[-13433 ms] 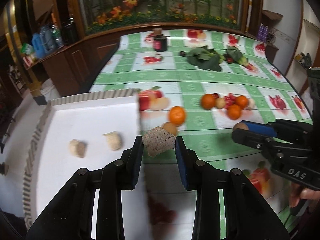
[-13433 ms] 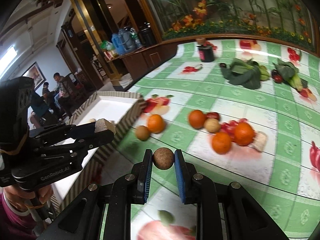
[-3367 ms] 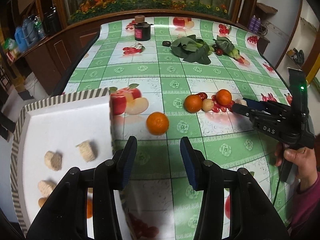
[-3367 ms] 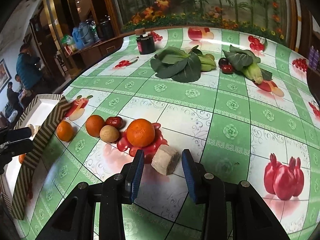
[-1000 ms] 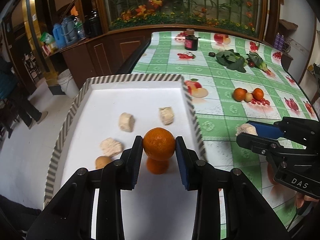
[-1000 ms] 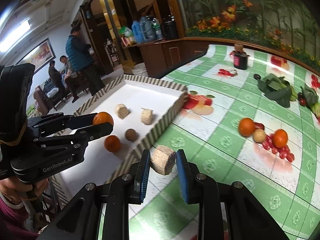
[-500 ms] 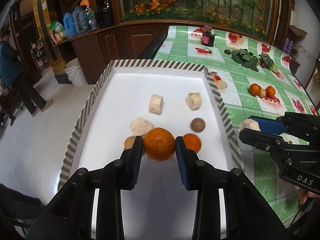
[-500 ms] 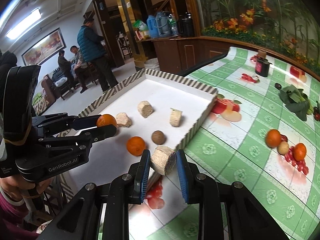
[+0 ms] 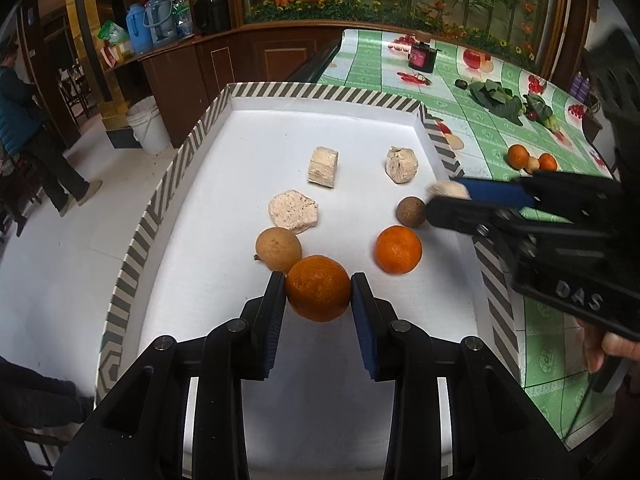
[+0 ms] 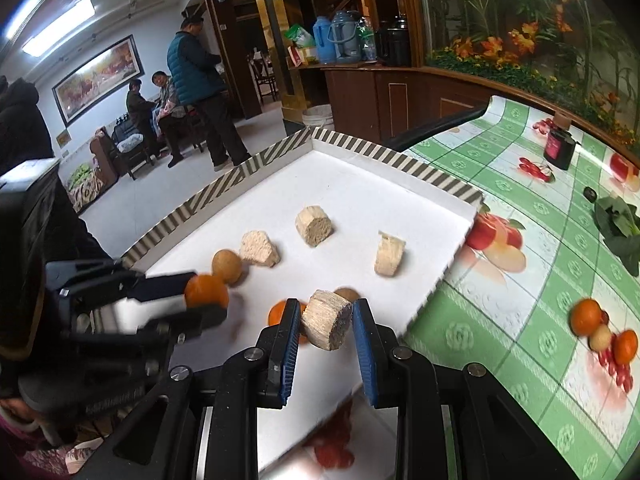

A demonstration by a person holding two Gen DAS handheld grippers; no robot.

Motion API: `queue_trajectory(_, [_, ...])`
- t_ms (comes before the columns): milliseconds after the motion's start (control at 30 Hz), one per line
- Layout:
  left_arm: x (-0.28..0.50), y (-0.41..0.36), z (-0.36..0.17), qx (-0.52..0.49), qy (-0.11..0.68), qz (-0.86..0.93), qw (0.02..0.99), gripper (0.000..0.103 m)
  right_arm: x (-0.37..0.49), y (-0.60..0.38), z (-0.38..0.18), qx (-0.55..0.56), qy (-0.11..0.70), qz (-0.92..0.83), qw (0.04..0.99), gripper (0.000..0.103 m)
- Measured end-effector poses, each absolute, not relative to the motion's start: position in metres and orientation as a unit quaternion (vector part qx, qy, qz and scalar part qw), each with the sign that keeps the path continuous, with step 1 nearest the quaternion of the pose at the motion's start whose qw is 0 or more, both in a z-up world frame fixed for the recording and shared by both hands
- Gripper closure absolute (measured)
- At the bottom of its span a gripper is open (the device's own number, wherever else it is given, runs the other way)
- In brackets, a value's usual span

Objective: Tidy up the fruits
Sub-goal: 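Open both tools to drop the orange and tan cube into the tray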

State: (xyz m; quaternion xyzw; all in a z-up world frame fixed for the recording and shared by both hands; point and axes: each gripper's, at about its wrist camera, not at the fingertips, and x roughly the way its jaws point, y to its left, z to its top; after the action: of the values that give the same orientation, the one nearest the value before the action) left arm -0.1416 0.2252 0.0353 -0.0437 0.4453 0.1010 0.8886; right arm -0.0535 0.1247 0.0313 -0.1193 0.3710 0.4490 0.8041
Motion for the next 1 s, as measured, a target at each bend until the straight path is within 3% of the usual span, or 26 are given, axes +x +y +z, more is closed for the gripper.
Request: queue_trajectory(1000, [-0.122,0.228,0.023,-0.050,0.471,0.103,0.875,0.067,-0.026,0.169,0.015,-0.128,0.394,0.445,0.794,0.075])
